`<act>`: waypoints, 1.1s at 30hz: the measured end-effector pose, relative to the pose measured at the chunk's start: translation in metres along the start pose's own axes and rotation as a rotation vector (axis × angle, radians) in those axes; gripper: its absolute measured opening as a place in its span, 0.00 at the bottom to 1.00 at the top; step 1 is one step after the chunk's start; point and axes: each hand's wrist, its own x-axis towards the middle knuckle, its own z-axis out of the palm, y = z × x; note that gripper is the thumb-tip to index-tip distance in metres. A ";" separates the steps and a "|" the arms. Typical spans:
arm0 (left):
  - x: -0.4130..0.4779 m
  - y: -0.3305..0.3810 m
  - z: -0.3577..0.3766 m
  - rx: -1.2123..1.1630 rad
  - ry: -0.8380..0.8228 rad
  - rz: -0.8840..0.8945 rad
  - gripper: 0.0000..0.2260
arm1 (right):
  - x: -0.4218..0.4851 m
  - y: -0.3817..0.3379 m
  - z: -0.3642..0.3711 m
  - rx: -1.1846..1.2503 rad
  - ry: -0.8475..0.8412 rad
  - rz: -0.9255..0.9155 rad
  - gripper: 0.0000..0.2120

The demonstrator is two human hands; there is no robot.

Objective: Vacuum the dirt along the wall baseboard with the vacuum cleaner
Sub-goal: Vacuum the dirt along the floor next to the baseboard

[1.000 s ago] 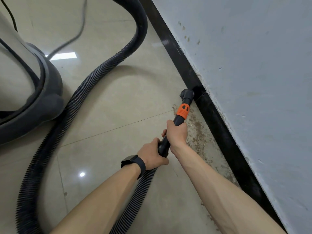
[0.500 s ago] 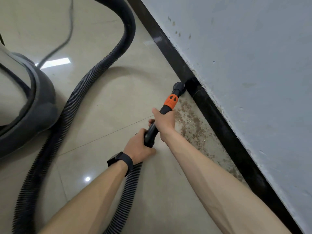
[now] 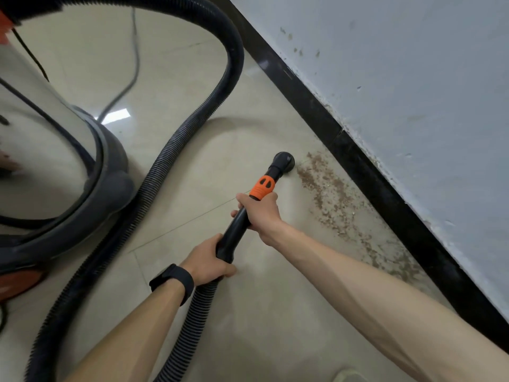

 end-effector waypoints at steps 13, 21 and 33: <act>0.012 0.032 0.026 0.047 0.096 0.107 0.18 | 0.007 -0.024 -0.026 -0.065 0.208 -0.084 0.18; 0.043 0.065 0.043 0.139 0.085 0.171 0.18 | 0.033 -0.040 -0.057 0.092 0.316 -0.131 0.08; 0.075 0.075 0.057 0.069 0.180 0.158 0.18 | 0.063 -0.051 -0.058 -0.121 0.426 -0.178 0.14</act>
